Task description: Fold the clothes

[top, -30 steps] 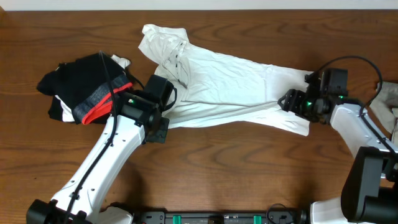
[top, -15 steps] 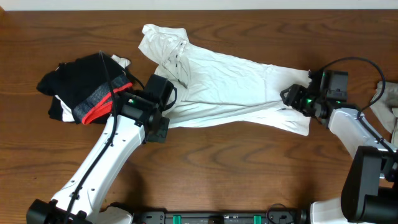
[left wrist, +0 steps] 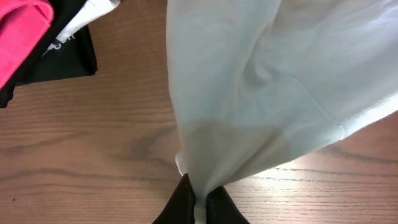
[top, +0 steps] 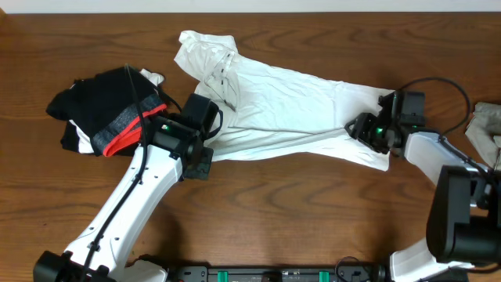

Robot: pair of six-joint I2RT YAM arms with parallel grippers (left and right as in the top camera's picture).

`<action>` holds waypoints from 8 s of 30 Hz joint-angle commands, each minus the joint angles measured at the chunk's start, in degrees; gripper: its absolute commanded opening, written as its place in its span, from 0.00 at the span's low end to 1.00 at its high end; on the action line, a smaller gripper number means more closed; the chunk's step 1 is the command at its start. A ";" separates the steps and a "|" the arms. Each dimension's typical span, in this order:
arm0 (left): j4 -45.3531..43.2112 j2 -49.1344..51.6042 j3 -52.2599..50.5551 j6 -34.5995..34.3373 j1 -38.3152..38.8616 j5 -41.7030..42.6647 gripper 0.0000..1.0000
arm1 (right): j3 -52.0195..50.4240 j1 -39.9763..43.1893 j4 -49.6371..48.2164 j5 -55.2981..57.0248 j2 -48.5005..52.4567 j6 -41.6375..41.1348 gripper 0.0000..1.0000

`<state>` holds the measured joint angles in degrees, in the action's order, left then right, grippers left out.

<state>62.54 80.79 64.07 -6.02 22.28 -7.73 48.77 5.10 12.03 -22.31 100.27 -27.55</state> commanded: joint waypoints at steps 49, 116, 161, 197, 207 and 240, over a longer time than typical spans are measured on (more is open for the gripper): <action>21.79 -18.23 1.38 -25.16 -0.35 -2.01 0.17 | 0.24 2.34 56.26 6.86 -34.64 11.50 0.41; -12.26 -9.33 1.38 -8.31 -0.35 8.81 0.59 | 98.23 9.18 44.46 2.73 48.13 13.49 0.54; -25.40 23.89 1.20 17.33 4.90 6.97 0.61 | 41.77 -2.95 56.00 9.44 22.01 19.17 0.47; -11.41 16.20 0.98 4.02 -4.90 -0.72 0.06 | 32.00 -2.64 49.18 10.64 22.01 19.91 0.41; -4.00 16.20 0.24 -2.29 -12.72 -1.36 0.06 | 32.00 -2.43 50.45 13.97 22.01 19.89 0.41; -34.86 23.17 1.73 18.91 2.08 5.40 0.47 | 32.00 -2.08 50.53 13.92 22.01 19.21 0.47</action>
<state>28.82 101.32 65.06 8.58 24.25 -0.43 82.59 2.31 62.98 -11.88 120.73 -7.44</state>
